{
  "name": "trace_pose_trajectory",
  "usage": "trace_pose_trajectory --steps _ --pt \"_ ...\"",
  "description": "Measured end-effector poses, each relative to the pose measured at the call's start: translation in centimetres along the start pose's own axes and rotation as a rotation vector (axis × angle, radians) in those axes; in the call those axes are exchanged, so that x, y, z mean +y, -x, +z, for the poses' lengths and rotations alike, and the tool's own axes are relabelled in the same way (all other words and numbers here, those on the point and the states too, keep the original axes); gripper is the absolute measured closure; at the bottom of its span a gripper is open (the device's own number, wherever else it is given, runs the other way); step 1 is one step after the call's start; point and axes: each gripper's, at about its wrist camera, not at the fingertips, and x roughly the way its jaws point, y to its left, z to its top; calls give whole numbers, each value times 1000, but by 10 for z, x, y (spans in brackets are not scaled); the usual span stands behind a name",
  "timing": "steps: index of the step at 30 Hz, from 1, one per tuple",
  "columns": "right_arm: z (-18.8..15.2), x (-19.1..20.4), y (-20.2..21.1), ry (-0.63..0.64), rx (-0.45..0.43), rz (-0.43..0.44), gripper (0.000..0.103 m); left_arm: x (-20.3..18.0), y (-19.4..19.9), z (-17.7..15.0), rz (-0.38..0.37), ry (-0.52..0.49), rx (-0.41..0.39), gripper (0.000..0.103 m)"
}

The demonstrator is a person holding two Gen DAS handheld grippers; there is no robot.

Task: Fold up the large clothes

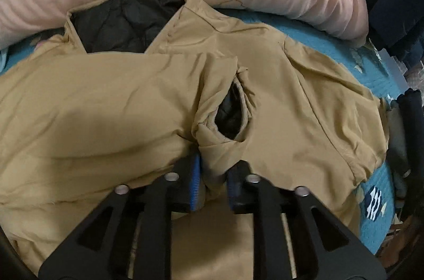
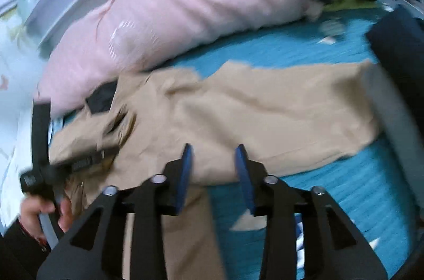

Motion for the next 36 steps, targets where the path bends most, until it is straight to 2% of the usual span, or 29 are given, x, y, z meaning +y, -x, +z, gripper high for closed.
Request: trace_pose_trajectory --steps 3,4,8,10,11,13,16,19,21,23,27,28,31,33,36 --pt "3 -23 5 -110 -31 -46 62 -10 5 0 -13 -22 0 50" --pt "3 -38 7 -163 -40 -72 62 -17 9 -1 -8 -37 -17 45" --pt "-8 -65 15 -298 -54 -177 61 -44 17 -4 24 -102 -53 39" --pt "-10 -76 13 -345 -58 -197 61 -58 18 -8 43 -127 -78 33" --pt "-12 -83 11 -381 -56 -203 60 -66 20 -10 58 -136 -93 33" --pt "-17 -99 10 -467 -50 -188 60 -78 26 -15 43 -141 -127 33" --pt "-22 -122 8 -601 -90 -162 57 -98 29 -20 42 -165 -171 33" --pt "-22 -136 4 -676 -138 -139 55 -110 16 -22 -8 -163 -119 33" --pt "-19 -138 2 -682 -170 -159 51 -111 3 -25 -31 -140 -81 33" --pt "-16 -140 1 -697 -199 -175 47 -108 -19 -29 -19 -124 2 33" --pt "-7 -137 -4 -657 -198 -218 47 -103 -25 -31 -38 -104 10 34" --pt "-4 -134 -10 -630 -174 -243 45 -103 -25 -31 -37 -106 13 34" --pt "-2 -134 -17 -618 -182 -256 44 -105 -25 -30 -24 -132 21 33" --pt "1 -134 -19 -631 -206 -215 47 -107 -28 -28 -27 -130 24 33" --pt "3 -135 -19 -621 -218 -157 74 -104 -27 -29 -33 -131 25 34"
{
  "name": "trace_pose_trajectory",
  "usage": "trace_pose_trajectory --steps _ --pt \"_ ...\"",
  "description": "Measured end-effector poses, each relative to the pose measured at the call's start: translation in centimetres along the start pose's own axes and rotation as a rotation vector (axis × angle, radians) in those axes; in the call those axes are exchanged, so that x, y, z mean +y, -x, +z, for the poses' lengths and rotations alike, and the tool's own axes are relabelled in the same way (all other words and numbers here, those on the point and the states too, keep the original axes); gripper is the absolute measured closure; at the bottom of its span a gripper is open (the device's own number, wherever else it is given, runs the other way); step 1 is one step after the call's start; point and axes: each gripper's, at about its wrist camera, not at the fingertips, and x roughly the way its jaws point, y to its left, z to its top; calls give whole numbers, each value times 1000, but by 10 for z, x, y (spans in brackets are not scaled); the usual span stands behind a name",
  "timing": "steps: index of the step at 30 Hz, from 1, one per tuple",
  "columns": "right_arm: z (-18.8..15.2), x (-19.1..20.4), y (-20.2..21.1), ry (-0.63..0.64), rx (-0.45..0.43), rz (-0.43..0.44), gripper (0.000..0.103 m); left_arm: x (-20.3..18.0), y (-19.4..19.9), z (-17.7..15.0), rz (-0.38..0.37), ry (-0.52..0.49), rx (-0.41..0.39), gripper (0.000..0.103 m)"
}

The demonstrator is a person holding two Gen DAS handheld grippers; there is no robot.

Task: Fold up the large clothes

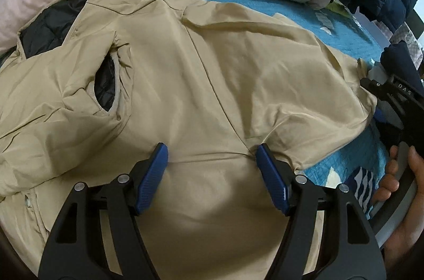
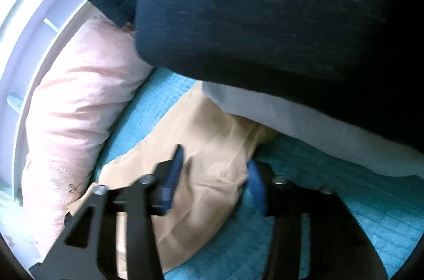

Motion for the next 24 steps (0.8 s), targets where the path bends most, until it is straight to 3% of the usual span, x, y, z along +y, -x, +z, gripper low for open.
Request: trace_pose_trajectory --steps 2,4,8,15,18,22,24 --pt "3 0 1 3 3 36 93 0 0 0 -1 0 -1 33" --pt "5 3 3 3 2 67 96 1 0 -1 -1 3 -2 33" --pt "9 21 29 95 -50 142 98 4 2 -3 -5 6 -4 33" --pt "-14 112 73 428 -171 307 98 18 22 -5 -61 84 -40 33" --pt "-29 141 94 553 -196 344 98 35 47 -11 -97 126 -94 33" --pt "-56 183 104 675 -191 408 98 74 83 -24 -76 176 -140 33" --pt "-73 205 107 735 -173 448 98 102 102 -34 -30 195 -147 33"
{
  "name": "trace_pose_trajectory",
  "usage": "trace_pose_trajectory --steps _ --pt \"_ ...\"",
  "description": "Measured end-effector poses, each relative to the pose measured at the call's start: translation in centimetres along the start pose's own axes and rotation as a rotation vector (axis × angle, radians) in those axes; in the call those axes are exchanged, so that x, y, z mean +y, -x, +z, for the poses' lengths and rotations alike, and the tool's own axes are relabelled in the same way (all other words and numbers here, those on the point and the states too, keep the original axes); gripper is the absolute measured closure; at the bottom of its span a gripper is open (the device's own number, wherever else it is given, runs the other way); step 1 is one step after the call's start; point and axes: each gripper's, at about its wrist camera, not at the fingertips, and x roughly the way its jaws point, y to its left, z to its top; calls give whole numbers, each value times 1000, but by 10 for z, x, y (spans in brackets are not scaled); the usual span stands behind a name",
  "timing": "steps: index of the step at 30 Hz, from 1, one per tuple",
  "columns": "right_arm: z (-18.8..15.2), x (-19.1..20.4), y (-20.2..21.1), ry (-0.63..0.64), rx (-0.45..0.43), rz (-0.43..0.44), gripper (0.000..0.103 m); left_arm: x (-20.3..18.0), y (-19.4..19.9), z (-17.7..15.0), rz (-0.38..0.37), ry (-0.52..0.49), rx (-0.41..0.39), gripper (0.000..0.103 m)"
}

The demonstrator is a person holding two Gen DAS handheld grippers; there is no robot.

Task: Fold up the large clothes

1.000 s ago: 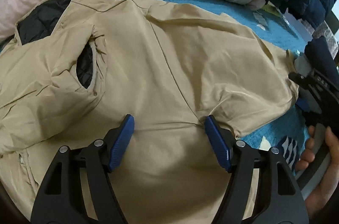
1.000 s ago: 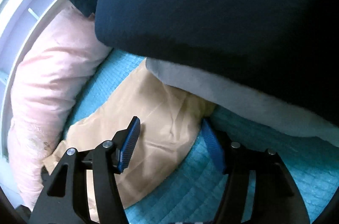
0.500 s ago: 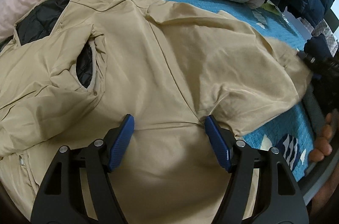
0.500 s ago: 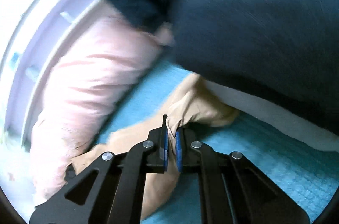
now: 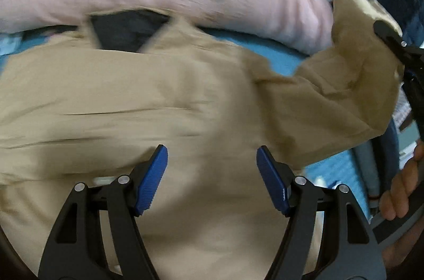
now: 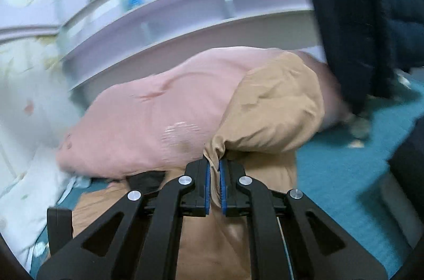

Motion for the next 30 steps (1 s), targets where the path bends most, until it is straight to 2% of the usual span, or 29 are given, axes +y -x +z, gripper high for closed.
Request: trace_pose_trajectory --steps 4,7,11,14,17,18,19,20,22,26,28,30 --pt "-7 64 -22 122 42 92 98 63 43 -2 96 65 -43 32" --pt "-24 107 -45 209 74 120 98 97 64 -7 154 97 -63 32" --pt "-72 159 -71 320 196 176 97 140 87 -5 197 202 -104 31" --pt "-112 182 -88 397 317 185 94 151 97 -6 201 212 -107 30" --pt "-140 190 -100 451 437 151 91 152 101 -5 198 223 -105 28" --pt "-143 191 -97 449 436 156 89 157 99 -4 191 231 -105 28" --pt "-143 191 -93 444 429 163 80 159 100 -4 182 245 -104 28" --pt "-142 193 -90 439 424 159 62 162 101 -4 177 254 -104 28" --pt "-137 192 -79 419 406 172 49 171 100 0 164 278 -113 26" --pt "-121 186 -62 353 383 194 49 179 100 1 149 316 -108 25" --pt "-112 171 -55 284 369 182 49 181 100 1 133 323 -107 25" --pt "-101 144 -54 153 370 175 49 179 100 2 111 316 -114 25"
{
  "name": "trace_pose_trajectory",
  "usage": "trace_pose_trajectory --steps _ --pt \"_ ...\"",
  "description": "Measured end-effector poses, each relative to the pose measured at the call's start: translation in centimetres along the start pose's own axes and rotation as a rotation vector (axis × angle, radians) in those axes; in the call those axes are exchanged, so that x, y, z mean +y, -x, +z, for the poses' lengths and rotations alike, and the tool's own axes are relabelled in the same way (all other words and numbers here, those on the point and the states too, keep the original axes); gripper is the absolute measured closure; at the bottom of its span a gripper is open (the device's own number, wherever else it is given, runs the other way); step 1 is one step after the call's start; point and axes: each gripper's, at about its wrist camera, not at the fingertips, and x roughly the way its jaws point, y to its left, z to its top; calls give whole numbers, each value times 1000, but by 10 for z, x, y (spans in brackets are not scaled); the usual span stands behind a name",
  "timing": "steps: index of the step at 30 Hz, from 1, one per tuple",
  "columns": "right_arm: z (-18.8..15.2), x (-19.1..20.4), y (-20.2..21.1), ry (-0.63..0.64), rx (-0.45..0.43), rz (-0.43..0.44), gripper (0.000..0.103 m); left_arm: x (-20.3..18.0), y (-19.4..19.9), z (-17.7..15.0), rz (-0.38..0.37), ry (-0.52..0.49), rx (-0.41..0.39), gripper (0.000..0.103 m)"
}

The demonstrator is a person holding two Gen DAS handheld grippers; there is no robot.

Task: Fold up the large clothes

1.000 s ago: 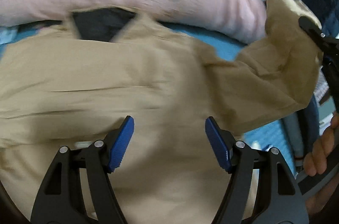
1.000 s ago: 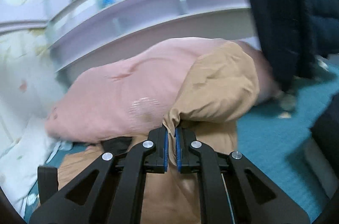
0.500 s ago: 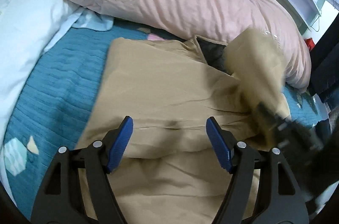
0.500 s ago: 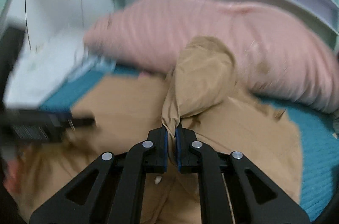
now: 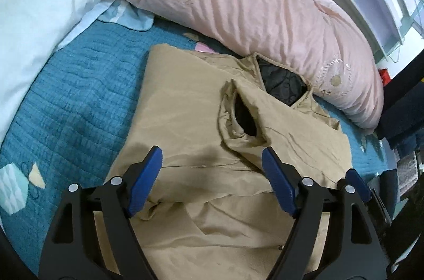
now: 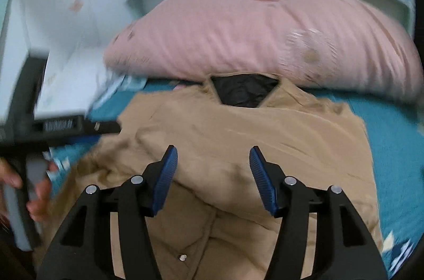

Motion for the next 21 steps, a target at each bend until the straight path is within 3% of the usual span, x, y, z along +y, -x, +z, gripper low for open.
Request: trace_pose_trajectory --steps 3,4,7,10,13,16,17,21 --pt "5 -47 6 -184 16 13 51 -13 -1 4 -71 -37 -17 25" --pt "7 -62 5 -233 27 15 61 -20 -1 5 -123 -47 -20 25" --pt "11 -97 2 -321 76 6 82 -46 -2 4 -186 -133 -50 25" --pt "7 -120 -9 -352 152 -18 88 -69 -10 5 -221 -179 -38 25" --pt "-5 -139 -21 -402 217 3 88 -88 -46 7 -184 -219 80 25" --pt "-23 -156 -37 -447 307 -1 96 -73 -102 -8 -82 -141 329 25" --pt "-30 -161 -40 -460 319 2 103 -70 -106 -12 -87 -140 319 25" --pt "-35 -164 -42 -443 321 7 103 -80 -104 -18 -42 -207 290 25"
